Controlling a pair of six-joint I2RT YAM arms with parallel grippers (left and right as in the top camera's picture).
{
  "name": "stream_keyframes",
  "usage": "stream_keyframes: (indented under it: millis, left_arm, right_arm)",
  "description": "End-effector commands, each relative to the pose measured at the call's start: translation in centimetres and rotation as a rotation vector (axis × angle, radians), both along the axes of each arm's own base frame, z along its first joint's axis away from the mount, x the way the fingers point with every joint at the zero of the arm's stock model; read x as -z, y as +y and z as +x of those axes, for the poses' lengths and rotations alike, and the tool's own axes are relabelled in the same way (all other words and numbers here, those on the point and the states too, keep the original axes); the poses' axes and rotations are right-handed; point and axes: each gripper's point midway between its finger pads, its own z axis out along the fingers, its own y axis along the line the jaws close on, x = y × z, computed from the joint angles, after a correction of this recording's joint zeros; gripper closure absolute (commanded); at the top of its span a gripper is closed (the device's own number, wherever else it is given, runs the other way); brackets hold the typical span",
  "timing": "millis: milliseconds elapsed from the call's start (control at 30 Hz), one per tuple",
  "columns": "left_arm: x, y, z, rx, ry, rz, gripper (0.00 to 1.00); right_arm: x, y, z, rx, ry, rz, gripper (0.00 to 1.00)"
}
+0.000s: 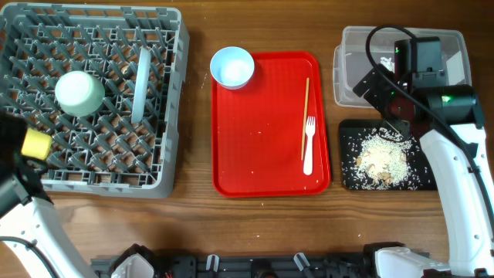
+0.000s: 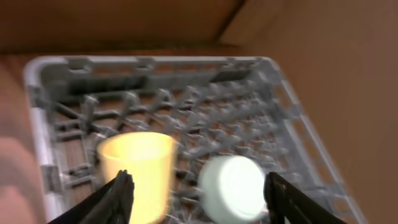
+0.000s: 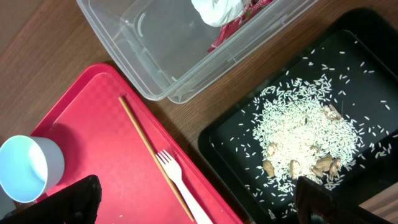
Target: Sort waste into correct bins and load items into the dishwasher rack
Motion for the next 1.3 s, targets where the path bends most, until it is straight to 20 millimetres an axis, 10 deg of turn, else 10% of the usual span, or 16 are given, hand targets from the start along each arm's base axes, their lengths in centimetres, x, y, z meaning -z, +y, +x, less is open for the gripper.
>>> stream_keyframes:
  millis: [0,333,667,1000,1267]
  left_arm:
    - [2.0,1.3,0.3,0.068,0.115,0.031,0.22]
    - [6.5,4.7,0.9,0.215,0.216,0.019,0.30]
    - [7.7,4.0,3.9,0.418,0.158,0.044,0.14]
    - [9.6,-1.0,4.9,0.609,0.062,-0.172,0.70]
    - [10.6,-3.0,3.6,0.611,0.093,-0.282,0.77]
  right_arm:
    - [-0.2,-0.3,0.1,0.004,-0.004,-0.017,0.00]
    - [-0.2,-0.3,0.1,0.004,-0.004,-0.017,0.00]
    - [-0.2,-0.3,0.1,0.004,-0.004,-0.017,0.00]
    - [-0.2,-0.3,0.1,0.004,-0.004,-0.017,0.00]
    - [-0.2,-0.3,0.1,0.004,-0.004,-0.017,0.00]
